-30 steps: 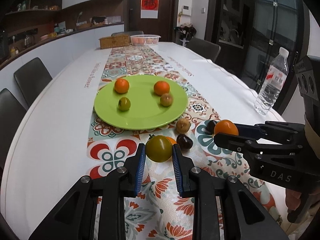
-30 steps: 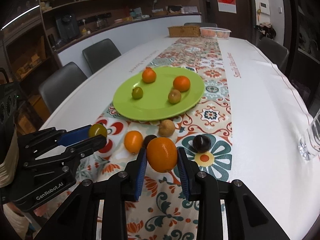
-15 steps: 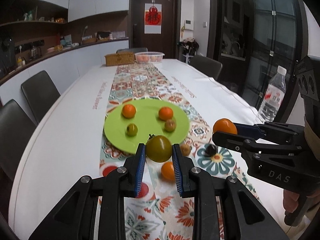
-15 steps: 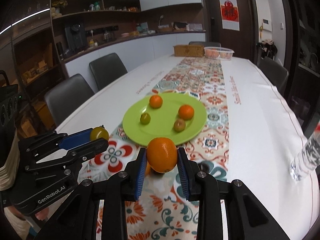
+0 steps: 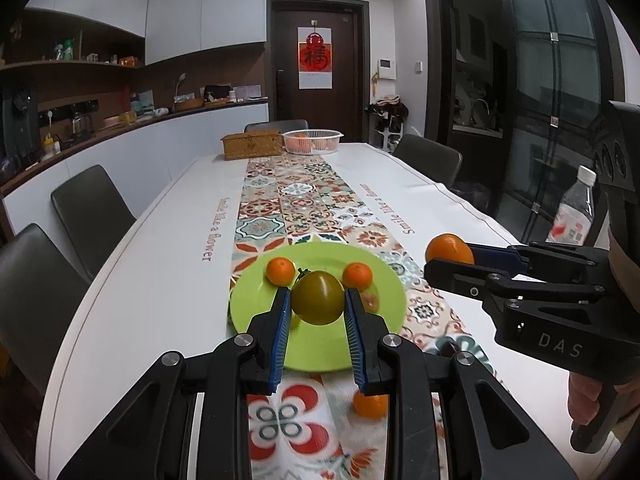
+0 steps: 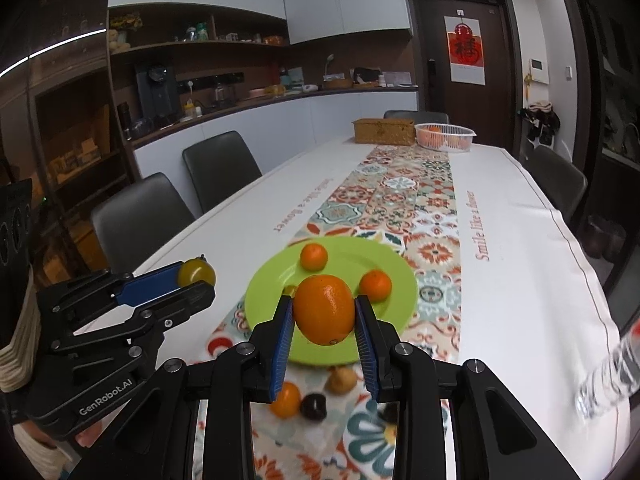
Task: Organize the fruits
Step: 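Carry the tomato and orange onto the green plate and open both grippers, then withdraw both tools from the plate toward the remaining fruits on the runner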
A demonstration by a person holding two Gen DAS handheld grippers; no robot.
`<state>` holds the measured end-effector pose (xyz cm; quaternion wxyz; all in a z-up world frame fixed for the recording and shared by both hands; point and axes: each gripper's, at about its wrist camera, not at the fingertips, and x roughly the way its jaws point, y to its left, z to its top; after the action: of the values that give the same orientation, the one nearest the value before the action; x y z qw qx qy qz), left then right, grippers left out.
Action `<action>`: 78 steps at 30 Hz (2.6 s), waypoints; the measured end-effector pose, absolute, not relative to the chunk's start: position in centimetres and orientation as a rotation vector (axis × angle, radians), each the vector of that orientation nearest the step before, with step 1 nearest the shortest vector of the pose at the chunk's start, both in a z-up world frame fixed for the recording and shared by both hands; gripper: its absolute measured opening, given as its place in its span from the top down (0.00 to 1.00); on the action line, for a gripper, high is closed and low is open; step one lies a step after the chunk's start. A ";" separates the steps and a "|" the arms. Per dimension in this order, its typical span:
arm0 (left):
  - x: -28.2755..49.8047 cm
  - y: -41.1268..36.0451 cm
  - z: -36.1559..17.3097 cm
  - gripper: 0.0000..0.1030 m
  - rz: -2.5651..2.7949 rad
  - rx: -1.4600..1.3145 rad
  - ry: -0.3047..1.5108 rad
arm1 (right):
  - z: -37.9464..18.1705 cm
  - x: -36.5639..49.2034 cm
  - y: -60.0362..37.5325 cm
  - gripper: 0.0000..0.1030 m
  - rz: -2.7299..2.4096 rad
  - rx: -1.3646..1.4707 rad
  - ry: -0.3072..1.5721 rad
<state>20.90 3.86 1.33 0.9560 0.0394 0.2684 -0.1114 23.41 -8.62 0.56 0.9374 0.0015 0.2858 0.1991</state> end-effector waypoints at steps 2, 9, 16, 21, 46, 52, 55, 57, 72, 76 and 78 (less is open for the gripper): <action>21.9 4.1 1.2 0.74 -0.230 0.075 0.552 | 0.7 24.4 -8.4 0.70 0.416 0.006 0.589; 25.9 5.1 0.2 0.74 -0.239 0.040 0.613 | 0.3 28.6 -6.9 0.70 0.427 -0.012 0.630; 30.8 6.9 -2.5 0.74 -0.262 -0.051 0.733 | -1.7 32.6 -5.3 0.70 0.424 -0.040 0.703; 33.0 7.4 -4.2 0.74 -0.255 -0.065 0.792 | -3.7 34.9 -4.6 0.70 0.415 -0.048 0.763; 25.7 5.7 -1.4 0.56 -0.201 0.026 0.705 | -1.3 29.1 -7.6 0.63 0.403 -0.023 0.677; 22.8 4.8 0.8 0.46 -0.196 0.045 0.644 | 0.5 26.0 -8.6 0.54 0.404 -0.026 0.620; 21.3 4.2 1.4 0.41 -0.172 0.082 0.614 | 1.2 24.8 -9.2 0.54 0.396 -0.036 0.600; 20.5 3.9 1.5 0.37 -0.166 0.095 0.606 | 1.4 24.0 -9.6 0.54 0.382 -0.044 0.591; 17.5 1.9 -2.0 0.34 -0.205 0.133 0.674 | -1.9 20.8 -12.3 0.52 0.322 -0.047 0.669; 17.3 1.5 -3.0 0.34 -0.238 0.149 0.695 | -3.4 20.6 -12.9 0.52 0.316 -0.044 0.713; 17.3 1.2 -3.5 0.34 -0.251 0.154 0.704 | -4.2 20.5 -13.0 0.52 0.316 -0.043 0.736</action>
<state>17.31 1.23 -3.49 0.9281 0.0751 0.3435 -0.1226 20.53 -12.98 -4.21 0.9207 -0.0210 0.3582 0.1536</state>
